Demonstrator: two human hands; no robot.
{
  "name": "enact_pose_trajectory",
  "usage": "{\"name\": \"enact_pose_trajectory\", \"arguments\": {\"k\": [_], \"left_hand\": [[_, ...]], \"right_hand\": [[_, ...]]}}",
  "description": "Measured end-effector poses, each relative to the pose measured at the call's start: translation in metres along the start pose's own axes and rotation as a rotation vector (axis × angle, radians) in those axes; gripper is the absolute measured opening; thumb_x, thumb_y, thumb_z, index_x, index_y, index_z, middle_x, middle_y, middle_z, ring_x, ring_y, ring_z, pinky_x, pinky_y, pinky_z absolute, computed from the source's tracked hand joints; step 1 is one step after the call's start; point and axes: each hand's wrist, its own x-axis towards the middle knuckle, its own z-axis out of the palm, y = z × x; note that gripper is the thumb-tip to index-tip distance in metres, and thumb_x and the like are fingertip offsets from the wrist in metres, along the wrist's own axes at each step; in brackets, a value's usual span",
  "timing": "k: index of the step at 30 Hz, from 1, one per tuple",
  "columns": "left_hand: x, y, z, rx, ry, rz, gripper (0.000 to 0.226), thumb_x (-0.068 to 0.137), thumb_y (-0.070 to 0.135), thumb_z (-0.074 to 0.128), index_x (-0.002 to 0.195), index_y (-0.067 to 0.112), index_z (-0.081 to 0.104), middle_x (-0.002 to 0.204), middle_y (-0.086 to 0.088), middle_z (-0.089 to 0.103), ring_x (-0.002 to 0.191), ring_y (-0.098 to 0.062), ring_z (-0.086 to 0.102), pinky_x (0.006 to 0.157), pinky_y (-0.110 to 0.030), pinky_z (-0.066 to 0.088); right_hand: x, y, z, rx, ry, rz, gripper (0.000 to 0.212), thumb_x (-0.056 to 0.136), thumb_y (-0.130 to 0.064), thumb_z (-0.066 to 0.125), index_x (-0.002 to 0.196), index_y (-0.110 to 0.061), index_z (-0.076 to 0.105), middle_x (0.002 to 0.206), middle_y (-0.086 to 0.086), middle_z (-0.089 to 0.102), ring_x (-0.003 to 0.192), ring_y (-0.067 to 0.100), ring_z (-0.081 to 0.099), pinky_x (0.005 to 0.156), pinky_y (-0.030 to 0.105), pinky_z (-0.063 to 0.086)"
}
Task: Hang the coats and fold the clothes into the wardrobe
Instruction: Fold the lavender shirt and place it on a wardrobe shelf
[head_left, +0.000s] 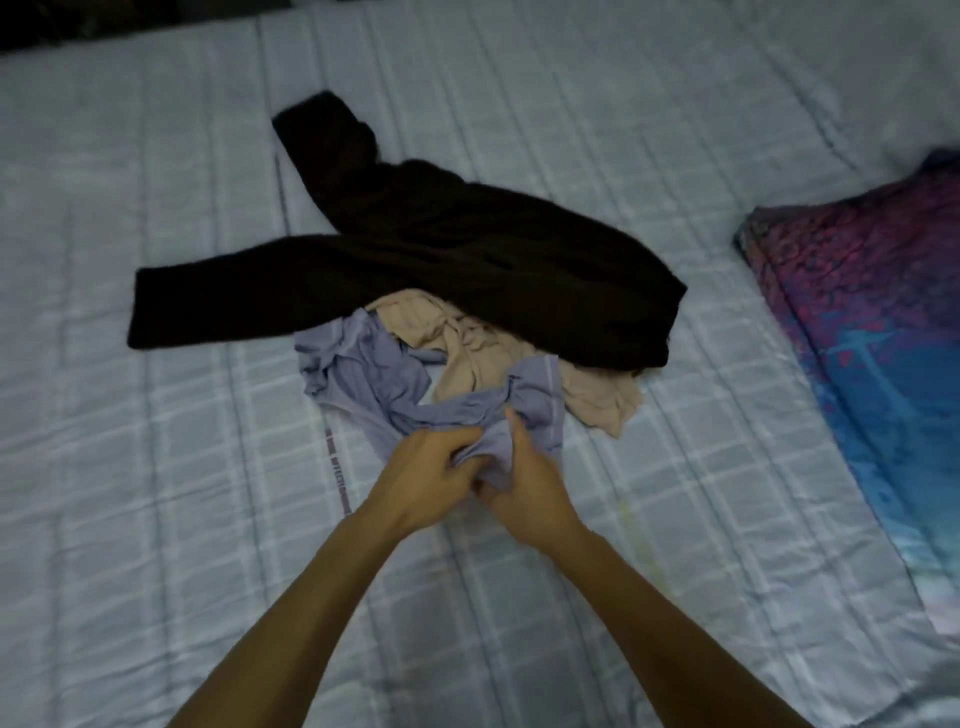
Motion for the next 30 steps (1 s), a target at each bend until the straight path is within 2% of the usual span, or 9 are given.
{"name": "enact_pose_trajectory", "arguments": {"k": [3,6,11,14,16,18,20,26,30], "left_hand": [[-0.025,0.026,-0.046,0.040,0.117,0.047,0.027,0.086,0.030,0.046,0.071,0.012,0.058,0.056,0.002,0.054,0.055,-0.011,0.049,0.049,-0.021,0.031],[-0.053,0.051,-0.093,0.089,0.208,0.070,0.026,0.089,0.033,0.048,0.077,0.014,0.061,0.058,0.001,0.054,0.061,-0.014,0.051,0.050,-0.024,0.033],[-0.102,0.104,-0.161,0.165,0.207,0.082,0.015,0.083,0.022,0.067,0.076,0.032,0.058,0.064,0.015,0.053,0.058,-0.001,0.050,0.053,-0.019,0.035],[-0.125,0.131,-0.188,0.200,0.217,0.127,0.010,0.082,0.033,0.063,0.077,0.041,0.059,0.068,0.017,0.060,0.064,-0.003,0.054,0.058,-0.025,0.042],[-0.137,0.148,-0.205,0.107,0.344,0.157,0.018,0.079,0.024,0.059,0.084,0.042,0.061,0.072,0.017,0.064,0.070,-0.002,0.059,0.062,-0.027,0.047],[-0.149,0.170,-0.220,-0.012,0.467,0.197,0.022,0.078,0.020,0.060,0.090,0.038,0.063,0.081,0.014,0.069,0.079,-0.004,0.064,0.071,-0.028,0.051],[-0.158,0.193,-0.234,-0.062,0.534,0.258,0.017,0.077,0.025,0.058,0.091,0.032,0.066,0.082,0.012,0.070,0.080,-0.005,0.065,0.073,-0.030,0.052],[-0.187,0.230,-0.268,-0.058,0.771,0.312,0.011,0.089,0.017,0.060,0.080,0.021,0.065,0.069,0.008,0.064,0.063,-0.004,0.057,0.058,-0.022,0.043],[-0.214,0.236,-0.301,-0.067,0.922,0.279,0.012,0.090,0.016,0.058,0.080,0.014,0.065,0.072,0.000,0.064,0.065,-0.004,0.054,0.056,-0.023,0.039]], "right_hand": [[-0.018,-0.049,-0.013,0.011,0.012,0.040,0.027,0.085,-0.027,0.064,0.102,-0.006,0.066,0.098,0.010,0.069,0.088,0.023,0.064,0.076,0.034,0.052],[-0.042,-0.097,-0.028,-0.098,0.007,-0.006,0.018,0.089,-0.014,0.058,0.072,-0.005,0.059,0.072,0.019,0.061,0.071,0.036,0.059,0.056,0.037,0.040],[-0.085,-0.191,-0.061,-0.221,0.108,-0.222,0.021,0.087,-0.005,0.052,0.096,-0.015,0.069,0.091,0.006,0.068,0.079,0.018,0.057,0.057,0.016,0.033],[-0.114,-0.239,-0.081,-0.331,0.160,-0.322,0.017,0.086,-0.012,0.050,0.086,-0.023,0.063,0.089,0.005,0.068,0.076,0.021,0.057,0.062,0.026,0.037],[-0.132,-0.265,-0.093,-0.334,0.209,-0.328,0.011,0.086,-0.015,0.051,0.078,-0.021,0.058,0.077,0.001,0.064,0.071,0.022,0.058,0.063,0.036,0.046],[-0.149,-0.285,-0.105,-0.273,0.262,-0.348,0.017,0.084,-0.023,0.059,0.069,-0.024,0.053,0.065,-0.003,0.059,0.063,0.015,0.056,0.059,0.035,0.047],[-0.163,-0.300,-0.114,-0.285,0.231,-0.340,0.016,0.079,-0.033,0.067,0.071,-0.029,0.054,0.069,-0.007,0.062,0.065,0.011,0.057,0.056,0.027,0.042],[-0.174,-0.289,-0.124,-0.646,0.113,-0.143,0.015,0.082,-0.028,0.062,0.087,-0.014,0.056,0.085,0.006,0.064,0.072,0.024,0.058,0.055,0.029,0.041],[-0.174,-0.277,-0.136,-0.594,0.123,-0.086,0.017,0.087,-0.031,0.058,0.092,-0.015,0.059,0.091,0.008,0.064,0.081,0.026,0.061,0.058,0.030,0.041]]}}
